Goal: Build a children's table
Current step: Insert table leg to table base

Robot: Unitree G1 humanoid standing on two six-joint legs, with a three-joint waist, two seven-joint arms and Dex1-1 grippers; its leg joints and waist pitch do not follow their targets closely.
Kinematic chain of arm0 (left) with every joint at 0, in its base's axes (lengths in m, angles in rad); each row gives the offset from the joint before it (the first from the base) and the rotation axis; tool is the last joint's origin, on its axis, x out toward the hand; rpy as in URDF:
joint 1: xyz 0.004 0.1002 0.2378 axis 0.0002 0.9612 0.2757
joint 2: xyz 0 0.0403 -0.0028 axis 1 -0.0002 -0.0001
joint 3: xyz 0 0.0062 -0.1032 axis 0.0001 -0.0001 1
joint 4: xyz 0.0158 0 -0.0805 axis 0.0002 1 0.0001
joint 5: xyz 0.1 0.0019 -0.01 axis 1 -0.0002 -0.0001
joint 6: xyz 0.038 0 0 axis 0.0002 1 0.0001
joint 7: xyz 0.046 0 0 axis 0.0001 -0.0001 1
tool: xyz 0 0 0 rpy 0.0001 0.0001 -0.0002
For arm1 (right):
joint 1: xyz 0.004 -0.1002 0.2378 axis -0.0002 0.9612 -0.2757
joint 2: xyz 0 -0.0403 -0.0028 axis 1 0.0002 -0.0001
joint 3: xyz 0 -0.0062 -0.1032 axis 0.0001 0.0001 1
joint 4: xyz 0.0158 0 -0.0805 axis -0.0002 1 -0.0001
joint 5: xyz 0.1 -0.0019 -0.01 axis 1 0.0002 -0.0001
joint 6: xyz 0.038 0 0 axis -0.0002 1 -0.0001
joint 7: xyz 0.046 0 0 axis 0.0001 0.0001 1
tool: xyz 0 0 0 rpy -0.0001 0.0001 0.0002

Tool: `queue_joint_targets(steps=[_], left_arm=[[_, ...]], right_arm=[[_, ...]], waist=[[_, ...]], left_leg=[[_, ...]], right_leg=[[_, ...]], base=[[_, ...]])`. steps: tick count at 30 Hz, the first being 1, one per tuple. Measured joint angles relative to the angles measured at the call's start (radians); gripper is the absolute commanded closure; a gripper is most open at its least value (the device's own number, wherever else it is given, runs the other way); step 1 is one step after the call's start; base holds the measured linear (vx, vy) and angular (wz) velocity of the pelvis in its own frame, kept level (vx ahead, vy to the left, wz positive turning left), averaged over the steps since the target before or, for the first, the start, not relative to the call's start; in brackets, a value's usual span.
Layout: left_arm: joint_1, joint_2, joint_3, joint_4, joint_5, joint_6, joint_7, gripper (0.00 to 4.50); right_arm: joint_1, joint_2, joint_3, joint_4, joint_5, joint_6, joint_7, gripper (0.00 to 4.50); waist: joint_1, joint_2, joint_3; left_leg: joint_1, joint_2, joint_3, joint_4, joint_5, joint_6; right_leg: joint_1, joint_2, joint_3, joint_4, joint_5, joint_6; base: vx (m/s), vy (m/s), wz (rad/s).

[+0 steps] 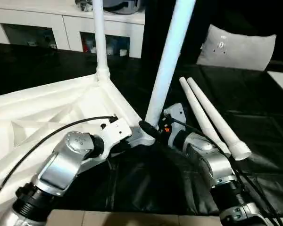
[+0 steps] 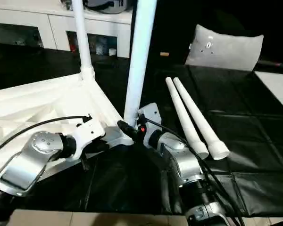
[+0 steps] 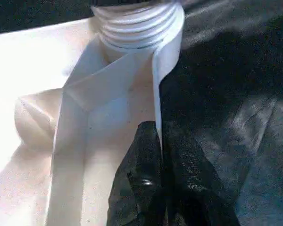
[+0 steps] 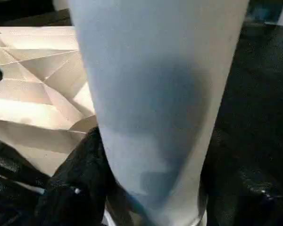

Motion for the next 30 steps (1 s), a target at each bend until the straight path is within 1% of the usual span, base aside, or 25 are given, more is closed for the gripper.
queue_joint_targets(steps=[2, 5, 6, 10, 11, 12, 13, 14, 16, 19, 22, 24, 26, 30], left_arm=[[-0.016, 0.015, -0.007, 0.025, -0.011, -0.032, -0.014, 4.50], [-0.027, 0.043, -0.006, 0.052, -0.025, -0.082, -0.052, 4.50], [-0.029, 0.051, -0.005, 0.060, -0.029, -0.096, -0.065, 4.50], [-0.038, 0.101, -0.007, 0.109, -0.034, -0.213, -0.130, 4.50], [-0.045, 0.115, -0.009, 0.128, -0.035, -0.249, -0.152, 4.50], [-0.051, 0.127, -0.010, 0.147, -0.041, -0.278, -0.176, 4.50], [-0.052, 0.138, -0.010, 0.156, -0.046, -0.297, -0.192, 4.50], [-0.056, 0.145, -0.010, 0.172, -0.050, -0.319, -0.208, 4.50], [-0.064, 0.148, -0.018, 0.191, -0.051, -0.349, -0.230, 4.50], [-0.078, 0.153, -0.031, 0.221, -0.054, -0.403, -0.268, 4.50], [-0.096, 0.160, -0.046, 0.250, -0.054, -0.456, -0.302, 4.50], [-0.100, 0.164, -0.048, 0.263, -0.054, -0.479, -0.317, 4.50], [-0.100, 0.165, -0.049, 0.267, -0.054, -0.490, -0.327, 4.50], [-0.104, 0.165, -0.057, 0.270, -0.054, -0.504, -0.348, 4.50]], right_arm=[[0.022, -0.024, 0.004, 0.000, -0.003, -0.020, 0.034, 1.34], [0.053, -0.063, 0.013, -0.015, 0.000, -0.044, 0.089, 1.01], [0.063, -0.080, 0.014, -0.022, 0.002, -0.044, 0.111, 0.97], [0.100, -0.146, 0.012, -0.050, 0.021, -0.045, 0.197, 0.58], [0.103, -0.164, 0.004, -0.055, 0.030, -0.045, 0.220, 0.52], [0.104, -0.182, -0.001, -0.067, 0.037, -0.044, 0.240, 0.34], [0.104, -0.195, -0.009, -0.082, 0.044, -0.045, 0.254, 0.34], [0.103, -0.207, -0.019, -0.095, 0.050, -0.044, 0.269, 0.14], [0.103, -0.223, -0.018, -0.112, 0.065, -0.042, 0.305, 0.08], [0.103, -0.258, 0.000, -0.136, 0.069, -0.041, 0.374, 0.03], [0.102, -0.295, 0.031, -0.136, 0.057, -0.050, 0.423, 0.03], [0.095, -0.299, 0.054, -0.136, 0.029, -0.074, 0.444, 0.03], [0.086, -0.299, 0.075, -0.132, 0.020, -0.079, 0.456, 0.03], [0.044, -0.288, 0.078, -0.102, 0.022, -0.073, 0.487, 0.03]], waist=[[0.007, 0.001, 0.000], [0.009, 0.004, 0.003], [0.009, 0.004, 0.003], [0.010, 0.007, 0.005], [0.009, 0.008, 0.005], [0.009, 0.009, 0.006], [0.010, 0.010, 0.006], [0.010, 0.011, 0.006], [0.012, 0.012, 0.006], [0.021, 0.012, 0.006], [0.033, 0.012, 0.006], [0.037, 0.012, 0.006], [0.038, 0.012, 0.006], [0.040, 0.012, 0.006]], left_leg=[[0.000, 0.001, 0.000, -0.001, 0.000, 0.000], [-0.002, 0.001, 0.000, -0.001, 0.000, 0.000], [-0.002, 0.001, 0.000, -0.001, 0.000, 0.000], [-0.003, 0.001, 0.000, -0.001, 0.000, 0.000], [-0.002, 0.001, 0.000, -0.001, 0.000, 0.000], [-0.002, 0.001, 0.000, -0.001, 0.000, 0.000], [-0.002, 0.001, 0.000, 0.000, 0.000, 0.000], [-0.002, 0.001, 0.000, 0.000, 0.000, 0.000], [-0.002, 0.001, 0.000, -0.001, 0.000, 0.000], [-0.002, 0.001, 0.000, 0.000, 0.000, 0.001], [-0.002, 0.001, 0.000, 0.000, 0.000, 0.001], [-0.001, 0.001, 0.000, 0.000, 0.000, 0.001], [0.000, 0.001, 0.001, 0.000, 0.000, 0.000], [0.000, 0.000, 0.001, 0.002, 0.000, 0.001]], right_leg=[[0.000, 0.001, 0.000, 0.000, 0.000, -0.001], [-0.001, 0.001, 0.000, 0.000, 0.000, -0.001], [-0.001, 0.001, 0.000, 0.000, 0.000, -0.002], [-0.002, 0.001, 0.000, -0.001, 0.000, -0.002], [-0.002, 0.001, 0.000, 0.000, 0.000, -0.002], [-0.002, 0.001, 0.000, 0.000, 0.000, -0.002], [-0.002, 0.001, 0.000, 0.000, 0.000, -0.002], [-0.001, 0.001, 0.000, 0.000, 0.000, -0.002], [-0.001, 0.001, 0.000, 0.000, 0.000, -0.002], [-0.001, 0.001, 0.000, 0.000, 0.000, -0.002], [-0.001, 0.001, 0.000, 0.000, 0.000, -0.002], [-0.001, 0.001, 0.000, 0.001, 0.000, -0.002], [0.000, 0.001, 0.000, 0.001, 0.000, -0.002], [0.001, -0.002, 0.000, 0.002, 0.000, -0.002]], base=[[0.000, 0.000, 0.00], [0.000, 0.000, 0.00], [0.000, 0.000, 0.00], [0.000, 0.000, 0.00], [0.000, 0.000, 0.00], [0.000, 0.000, 0.00], [0.000, 0.000, 0.00], [0.000, 0.000, 0.00], [0.000, 0.000, 0.00], [0.000, 0.000, 0.00], [0.000, 0.000, 0.00], [0.000, 0.000, 0.00], [0.000, 0.000, 0.00], [0.000, 0.000, 0.00]])
